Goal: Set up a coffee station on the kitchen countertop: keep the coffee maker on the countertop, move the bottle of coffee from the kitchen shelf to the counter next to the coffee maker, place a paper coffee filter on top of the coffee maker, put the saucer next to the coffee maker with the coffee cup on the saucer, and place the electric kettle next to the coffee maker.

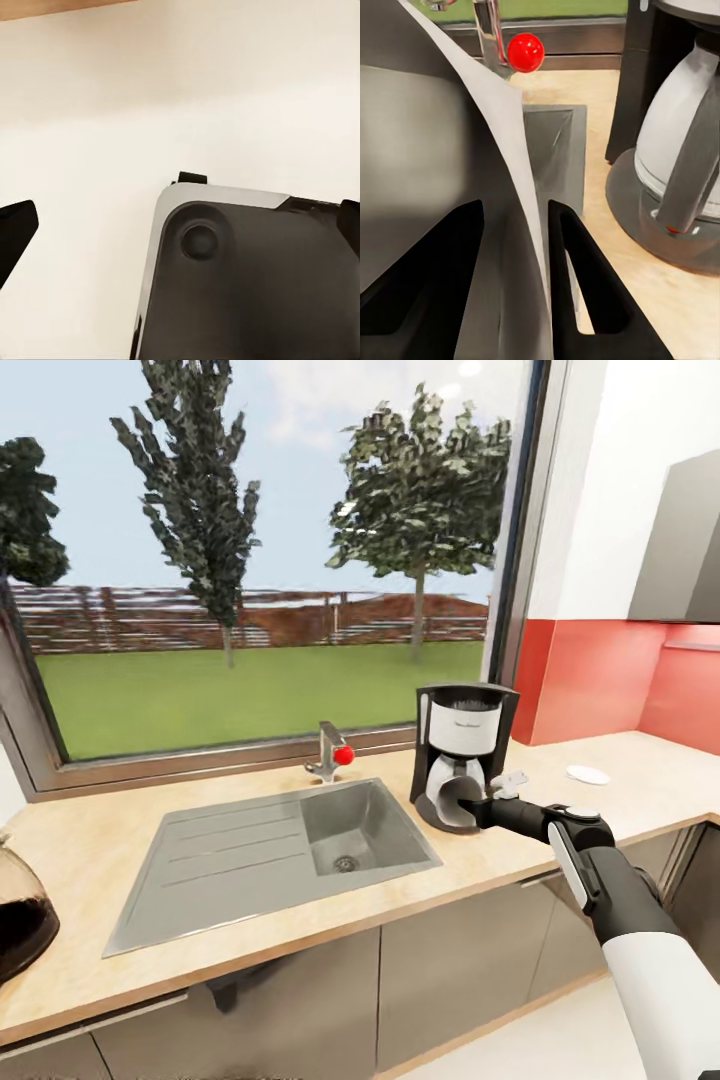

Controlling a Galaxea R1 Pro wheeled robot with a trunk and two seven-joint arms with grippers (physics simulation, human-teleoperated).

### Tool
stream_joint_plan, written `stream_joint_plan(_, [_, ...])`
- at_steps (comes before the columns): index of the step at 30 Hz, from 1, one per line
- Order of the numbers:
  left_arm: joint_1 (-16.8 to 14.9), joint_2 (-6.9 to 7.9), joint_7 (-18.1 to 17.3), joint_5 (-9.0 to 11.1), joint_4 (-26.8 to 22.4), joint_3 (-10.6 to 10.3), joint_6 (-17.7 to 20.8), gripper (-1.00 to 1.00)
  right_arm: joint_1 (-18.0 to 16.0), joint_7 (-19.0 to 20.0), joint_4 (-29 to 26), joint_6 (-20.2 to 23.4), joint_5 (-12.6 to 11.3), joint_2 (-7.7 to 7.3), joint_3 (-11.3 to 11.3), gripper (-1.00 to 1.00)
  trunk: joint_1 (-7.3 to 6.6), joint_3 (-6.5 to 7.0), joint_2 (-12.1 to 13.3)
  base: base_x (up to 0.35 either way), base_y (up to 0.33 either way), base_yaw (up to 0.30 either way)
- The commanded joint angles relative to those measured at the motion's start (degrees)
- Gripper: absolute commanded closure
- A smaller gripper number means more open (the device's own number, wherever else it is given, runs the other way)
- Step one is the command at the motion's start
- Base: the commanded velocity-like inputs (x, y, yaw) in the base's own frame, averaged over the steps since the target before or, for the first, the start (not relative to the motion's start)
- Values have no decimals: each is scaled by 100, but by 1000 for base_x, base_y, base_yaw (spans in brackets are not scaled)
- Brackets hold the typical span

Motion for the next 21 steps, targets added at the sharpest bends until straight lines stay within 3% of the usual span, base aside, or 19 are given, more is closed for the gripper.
stream_joint_plan(1, [-1,-1,-6,51,-7,1,-6,-100,-3,22,-7,45,-11,1,-10,100,1,-7,-6,0,-3,139])
stream_joint_plan(15, [-1,0,-6,51,-7,1,-6,-100,-3,22,-13,46,-17,1,-10,100,1,-7,-6,2,-4,23])
stream_joint_plan(21, [-3,0,-6,51,-7,0,-6,-100,-3,22,-12,46,-18,1,-10,100,1,-7,-6,105,-152,1])
